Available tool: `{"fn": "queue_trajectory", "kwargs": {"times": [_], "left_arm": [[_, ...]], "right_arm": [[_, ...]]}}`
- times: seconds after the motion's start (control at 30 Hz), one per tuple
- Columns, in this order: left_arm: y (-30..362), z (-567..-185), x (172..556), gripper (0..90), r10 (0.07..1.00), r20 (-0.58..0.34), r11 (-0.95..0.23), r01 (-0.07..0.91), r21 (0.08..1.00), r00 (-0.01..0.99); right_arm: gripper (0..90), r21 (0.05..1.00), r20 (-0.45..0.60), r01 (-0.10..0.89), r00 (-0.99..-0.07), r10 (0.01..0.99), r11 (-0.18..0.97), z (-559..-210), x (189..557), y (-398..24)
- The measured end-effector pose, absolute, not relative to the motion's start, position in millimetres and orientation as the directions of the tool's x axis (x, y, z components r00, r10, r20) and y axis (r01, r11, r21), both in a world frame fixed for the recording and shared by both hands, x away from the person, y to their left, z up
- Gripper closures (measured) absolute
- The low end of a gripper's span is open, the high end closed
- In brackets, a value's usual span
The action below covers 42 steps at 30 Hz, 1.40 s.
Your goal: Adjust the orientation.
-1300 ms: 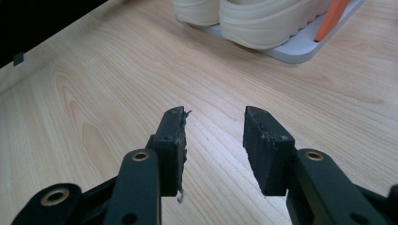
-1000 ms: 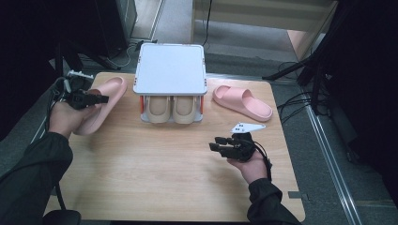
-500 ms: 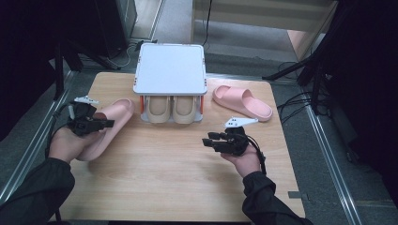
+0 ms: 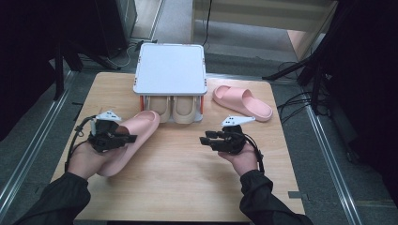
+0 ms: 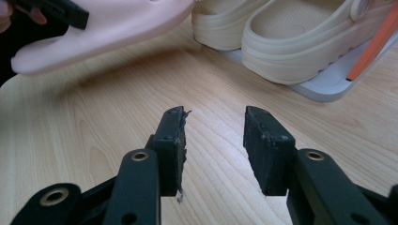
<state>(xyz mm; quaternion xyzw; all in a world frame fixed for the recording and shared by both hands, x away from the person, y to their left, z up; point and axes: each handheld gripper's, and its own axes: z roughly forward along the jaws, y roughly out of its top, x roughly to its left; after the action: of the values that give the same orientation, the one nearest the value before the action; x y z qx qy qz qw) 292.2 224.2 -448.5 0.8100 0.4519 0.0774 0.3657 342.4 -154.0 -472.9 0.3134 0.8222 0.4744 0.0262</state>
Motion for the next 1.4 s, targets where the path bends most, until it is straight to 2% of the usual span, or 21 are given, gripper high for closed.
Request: {"fn": "queue_trajectory", "kwargs": {"times": [0.7,0.9,1.0,1.13,1.27,1.4], "left_arm": [[167,-475,269,84.2,0.711,-0.223,-0.419,0.657,0.627,0.667],[166,-481,270,83.4,0.701,-0.244,-0.406,0.656,0.636,0.670],[165,-481,269,78.9,0.682,-0.253,-0.413,0.646,0.642,0.687],[164,-476,265,77.7,0.663,-0.240,-0.450,0.633,0.630,0.709],[172,-469,261,74.5,0.655,-0.265,-0.423,0.634,0.647,0.708],[181,-460,257,75.2,0.652,-0.264,-0.411,0.623,0.666,0.711]], "right_arm": [[61.6,0.792,0.243,0.481,-0.814,0.528,0.377,-475,337,-147],[64.0,0.788,0.236,0.474,-0.822,0.519,0.393,-476,335,-143],[66.3,0.785,0.237,0.475,-0.824,0.514,0.399,-477,334,-139],[68.4,0.783,0.231,0.469,-0.829,0.509,0.409,-479,332,-135],[71.1,0.784,0.237,0.471,-0.829,0.507,0.404,-480,331,-131],[74.2,0.786,0.233,0.468,-0.829,0.508,0.404,-481,330,-128]]}}
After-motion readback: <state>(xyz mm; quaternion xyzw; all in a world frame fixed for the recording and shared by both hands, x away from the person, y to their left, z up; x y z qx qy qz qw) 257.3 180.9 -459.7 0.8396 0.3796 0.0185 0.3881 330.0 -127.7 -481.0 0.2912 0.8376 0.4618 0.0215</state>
